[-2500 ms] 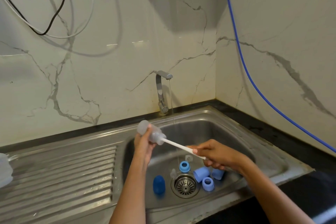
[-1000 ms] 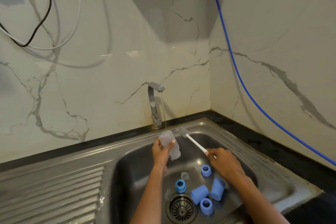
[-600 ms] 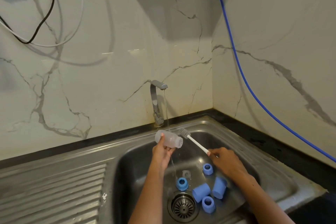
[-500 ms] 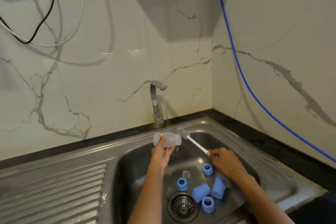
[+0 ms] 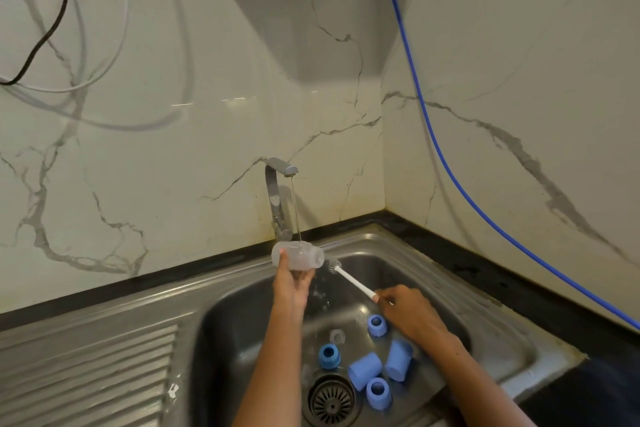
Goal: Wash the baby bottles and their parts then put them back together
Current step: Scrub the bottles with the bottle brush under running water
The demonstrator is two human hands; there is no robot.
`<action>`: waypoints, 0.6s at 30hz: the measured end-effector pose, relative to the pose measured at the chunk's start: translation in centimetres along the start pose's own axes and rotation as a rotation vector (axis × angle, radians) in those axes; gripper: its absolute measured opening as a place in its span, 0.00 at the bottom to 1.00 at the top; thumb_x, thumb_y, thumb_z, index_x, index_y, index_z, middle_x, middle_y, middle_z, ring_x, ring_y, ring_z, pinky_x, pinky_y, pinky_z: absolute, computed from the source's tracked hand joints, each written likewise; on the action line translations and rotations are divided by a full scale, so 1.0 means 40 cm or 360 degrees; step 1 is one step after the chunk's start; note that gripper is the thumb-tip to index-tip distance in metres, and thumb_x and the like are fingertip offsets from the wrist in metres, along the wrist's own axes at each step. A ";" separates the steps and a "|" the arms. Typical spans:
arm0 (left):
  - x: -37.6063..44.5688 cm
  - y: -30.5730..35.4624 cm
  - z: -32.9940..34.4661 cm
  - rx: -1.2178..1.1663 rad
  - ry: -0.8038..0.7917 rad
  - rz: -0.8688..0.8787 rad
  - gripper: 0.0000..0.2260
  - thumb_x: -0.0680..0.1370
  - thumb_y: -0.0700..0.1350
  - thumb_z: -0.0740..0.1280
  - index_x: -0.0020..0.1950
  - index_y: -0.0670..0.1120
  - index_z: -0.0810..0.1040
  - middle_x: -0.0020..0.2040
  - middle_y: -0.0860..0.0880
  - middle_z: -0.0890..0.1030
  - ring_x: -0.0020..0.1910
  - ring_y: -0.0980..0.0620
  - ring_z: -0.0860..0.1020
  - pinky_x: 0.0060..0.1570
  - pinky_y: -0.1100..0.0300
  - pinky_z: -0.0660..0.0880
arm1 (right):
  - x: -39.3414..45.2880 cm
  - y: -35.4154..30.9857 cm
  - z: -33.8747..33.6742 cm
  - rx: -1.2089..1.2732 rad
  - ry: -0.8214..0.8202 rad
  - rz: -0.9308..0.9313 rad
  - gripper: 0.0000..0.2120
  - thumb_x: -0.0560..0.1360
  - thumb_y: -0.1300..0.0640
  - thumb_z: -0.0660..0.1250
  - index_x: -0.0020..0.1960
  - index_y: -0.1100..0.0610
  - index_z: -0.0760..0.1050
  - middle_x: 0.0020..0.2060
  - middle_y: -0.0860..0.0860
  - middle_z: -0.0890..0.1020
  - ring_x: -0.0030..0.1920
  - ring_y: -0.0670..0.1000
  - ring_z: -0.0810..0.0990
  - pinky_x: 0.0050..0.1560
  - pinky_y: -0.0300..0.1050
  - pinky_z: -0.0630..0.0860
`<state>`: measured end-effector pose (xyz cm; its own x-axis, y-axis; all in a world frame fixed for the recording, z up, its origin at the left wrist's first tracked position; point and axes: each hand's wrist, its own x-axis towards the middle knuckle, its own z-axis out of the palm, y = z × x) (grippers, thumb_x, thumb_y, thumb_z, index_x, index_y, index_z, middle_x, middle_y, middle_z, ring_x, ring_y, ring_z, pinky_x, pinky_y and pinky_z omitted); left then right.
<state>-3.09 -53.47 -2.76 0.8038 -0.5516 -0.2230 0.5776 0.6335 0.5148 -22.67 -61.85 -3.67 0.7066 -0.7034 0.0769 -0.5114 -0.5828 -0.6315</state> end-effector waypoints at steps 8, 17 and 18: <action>-0.014 -0.006 -0.040 -0.0435 0.0158 -0.0260 0.23 0.82 0.49 0.55 0.75 0.40 0.59 0.65 0.35 0.71 0.61 0.38 0.72 0.65 0.48 0.67 | -0.004 -0.001 -0.002 -0.0023 -0.0039 -0.0017 0.14 0.81 0.50 0.58 0.54 0.54 0.81 0.44 0.56 0.83 0.45 0.56 0.81 0.47 0.48 0.76; -0.032 -0.037 -0.030 0.0220 -0.0294 -0.0379 0.24 0.77 0.47 0.67 0.71 0.42 0.67 0.49 0.41 0.75 0.44 0.46 0.74 0.45 0.53 0.73 | -0.002 0.001 0.000 -0.0011 -0.0045 -0.0022 0.15 0.81 0.50 0.59 0.56 0.55 0.81 0.45 0.57 0.83 0.47 0.57 0.81 0.47 0.48 0.76; -0.037 -0.035 -0.031 0.0190 -0.0328 -0.0409 0.25 0.76 0.48 0.67 0.71 0.42 0.67 0.48 0.41 0.75 0.43 0.47 0.74 0.44 0.54 0.73 | -0.002 0.002 -0.001 0.0001 -0.0045 -0.0019 0.14 0.81 0.50 0.59 0.56 0.55 0.81 0.45 0.57 0.83 0.47 0.56 0.81 0.47 0.48 0.76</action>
<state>-4.92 -52.87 -4.20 0.5817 -0.7904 -0.1922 0.7267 0.3989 0.5593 -22.77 -61.84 -3.70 0.7264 -0.6845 0.0624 -0.5026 -0.5909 -0.6311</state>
